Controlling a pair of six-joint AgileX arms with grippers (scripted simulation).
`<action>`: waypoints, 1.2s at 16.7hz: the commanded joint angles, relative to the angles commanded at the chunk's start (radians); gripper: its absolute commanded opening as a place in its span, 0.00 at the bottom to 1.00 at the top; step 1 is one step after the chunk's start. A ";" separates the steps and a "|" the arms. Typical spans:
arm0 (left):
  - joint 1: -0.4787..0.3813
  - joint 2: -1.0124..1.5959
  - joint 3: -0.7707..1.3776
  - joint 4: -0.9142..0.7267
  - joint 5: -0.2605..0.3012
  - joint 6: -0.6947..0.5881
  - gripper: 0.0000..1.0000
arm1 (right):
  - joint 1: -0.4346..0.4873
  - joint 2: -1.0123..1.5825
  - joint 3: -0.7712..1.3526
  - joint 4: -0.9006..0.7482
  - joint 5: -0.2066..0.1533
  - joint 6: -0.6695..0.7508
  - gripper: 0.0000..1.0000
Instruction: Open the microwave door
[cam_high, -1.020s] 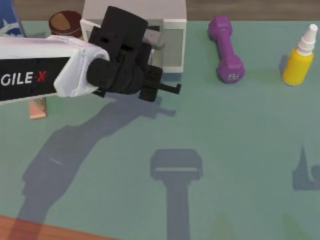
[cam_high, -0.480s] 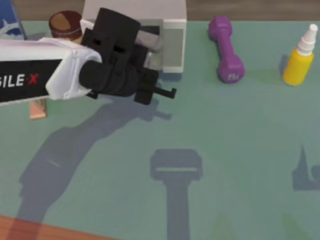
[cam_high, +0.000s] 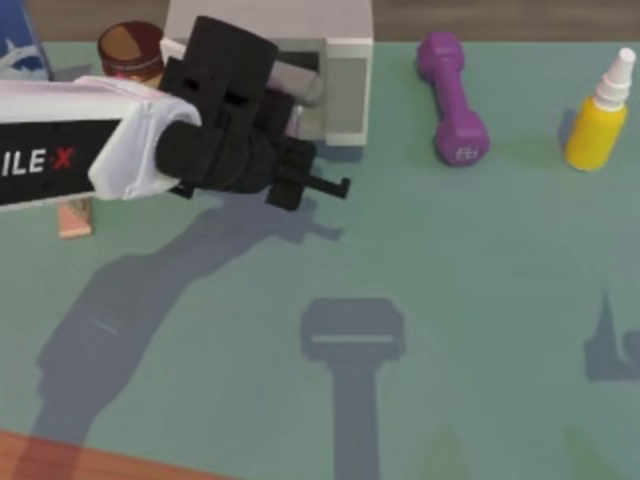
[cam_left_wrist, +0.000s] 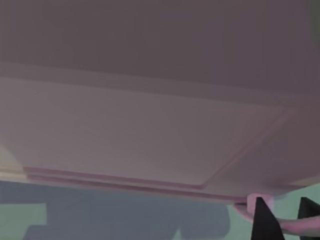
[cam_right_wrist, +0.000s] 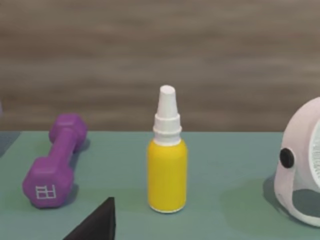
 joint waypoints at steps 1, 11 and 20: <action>0.000 0.000 0.000 0.000 0.000 0.000 0.00 | 0.000 0.000 0.000 0.000 0.000 0.000 1.00; 0.000 0.000 0.000 0.000 0.000 0.000 0.00 | 0.000 0.000 0.000 0.000 0.000 0.000 1.00; -0.002 -0.003 -0.005 -0.001 0.015 0.006 0.00 | 0.000 0.000 0.000 0.000 0.000 0.000 1.00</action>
